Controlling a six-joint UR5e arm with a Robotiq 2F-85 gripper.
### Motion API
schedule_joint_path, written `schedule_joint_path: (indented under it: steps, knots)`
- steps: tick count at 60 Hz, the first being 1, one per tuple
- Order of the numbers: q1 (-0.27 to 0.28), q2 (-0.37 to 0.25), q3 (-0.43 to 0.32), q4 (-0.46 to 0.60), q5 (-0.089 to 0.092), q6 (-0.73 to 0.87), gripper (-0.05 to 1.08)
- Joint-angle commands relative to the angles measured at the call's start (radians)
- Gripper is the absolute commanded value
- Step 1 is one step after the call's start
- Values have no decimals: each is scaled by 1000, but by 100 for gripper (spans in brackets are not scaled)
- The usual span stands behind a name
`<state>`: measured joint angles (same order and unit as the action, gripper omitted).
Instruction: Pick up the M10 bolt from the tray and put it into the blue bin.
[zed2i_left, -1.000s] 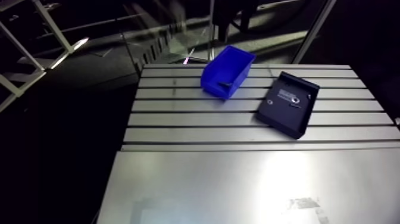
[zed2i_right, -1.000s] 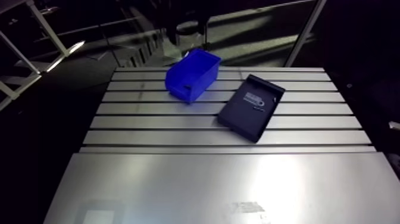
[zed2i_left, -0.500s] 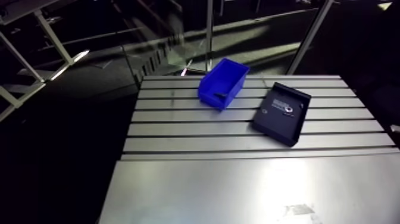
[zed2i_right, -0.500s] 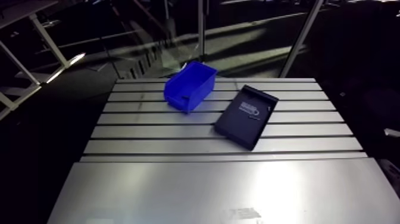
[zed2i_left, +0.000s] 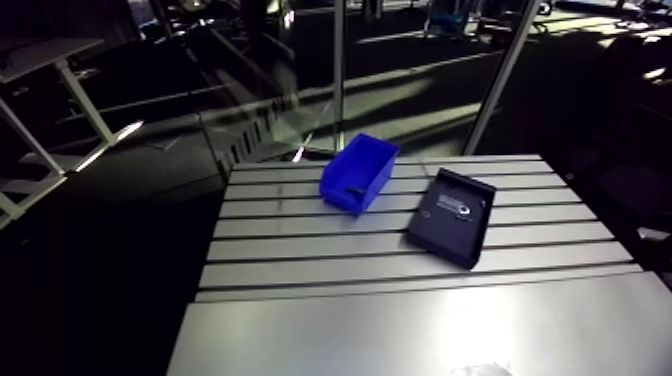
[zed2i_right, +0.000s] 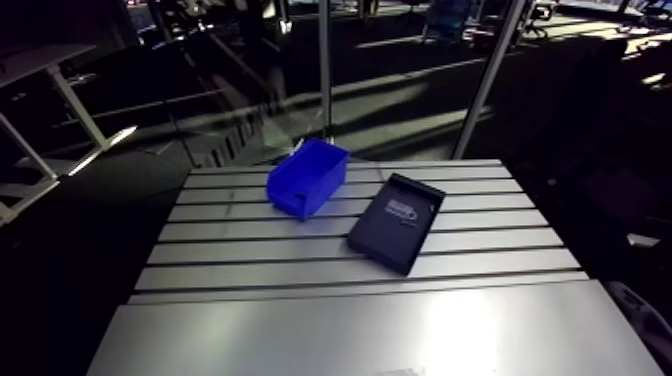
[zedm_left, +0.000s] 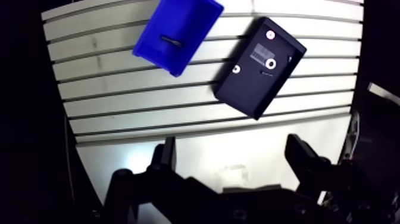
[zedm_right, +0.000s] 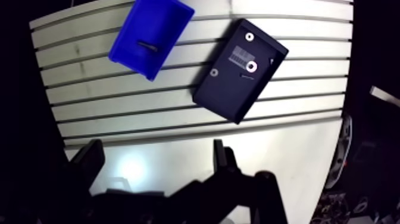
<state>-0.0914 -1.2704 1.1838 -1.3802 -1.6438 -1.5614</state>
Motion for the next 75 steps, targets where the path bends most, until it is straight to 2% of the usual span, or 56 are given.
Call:
schedule_joint_path:
  steps: [1, 14, 20, 75]
  knots:
    - [-28, -69, 52, 16, -15, 62, 0]
    - [-30, -100, 109, -33, -14, 39, 0]
    - [-31, -100, 112, -44, -8, 22, 0]
    - [-28, -115, 134, -44, -6, 22, 0]
